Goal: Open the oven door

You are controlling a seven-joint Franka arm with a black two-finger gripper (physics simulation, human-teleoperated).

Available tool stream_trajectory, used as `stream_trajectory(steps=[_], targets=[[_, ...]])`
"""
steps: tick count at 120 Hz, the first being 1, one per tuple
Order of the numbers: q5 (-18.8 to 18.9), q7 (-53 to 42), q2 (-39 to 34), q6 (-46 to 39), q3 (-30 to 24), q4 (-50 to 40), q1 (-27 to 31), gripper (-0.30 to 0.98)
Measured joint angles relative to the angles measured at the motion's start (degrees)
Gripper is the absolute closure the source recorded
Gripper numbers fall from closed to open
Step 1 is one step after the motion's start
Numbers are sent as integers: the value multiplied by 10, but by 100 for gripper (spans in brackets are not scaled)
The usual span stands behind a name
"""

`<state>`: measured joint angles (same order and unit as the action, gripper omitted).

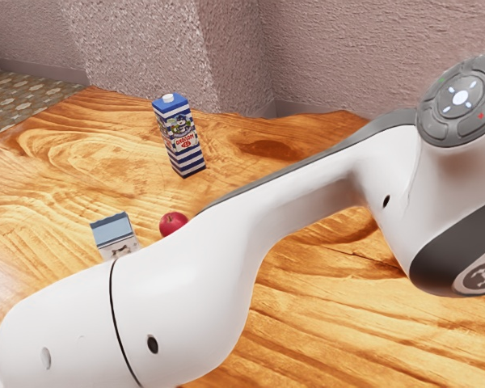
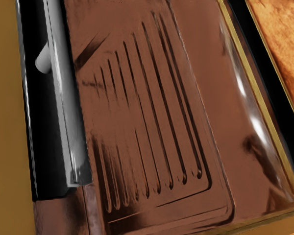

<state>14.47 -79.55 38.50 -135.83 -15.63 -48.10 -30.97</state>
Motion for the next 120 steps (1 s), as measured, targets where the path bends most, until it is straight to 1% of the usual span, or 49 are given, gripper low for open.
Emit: stream_trajectory(steps=[30, 60, 68, 83, 91, 96, 104, 112, 114, 117, 120], targets=[[-7, -27, 0, 26, -13, 7, -5, 2], [-19, -45, 27, -2, -12, 24, -14, 2], [-22, -49, 35, -8, -13, 29, -14, 0], [-36, -51, 47, -31, -10, 32, -10, -1], [-40, -51, 61, -42, -9, 33, -8, -9], [-39, -50, 66, -47, -10, 33, -7, -12], [-41, -47, 69, -48, -9, 32, -7, -10], [-50, -36, 54, -22, 9, 29, -24, 0], [-54, -31, 48, -9, 19, 28, -33, -3], [-54, -23, 37, 13, 35, 25, -52, -14], [-53, -13, 20, 38, 53, 8, -76, -6]])
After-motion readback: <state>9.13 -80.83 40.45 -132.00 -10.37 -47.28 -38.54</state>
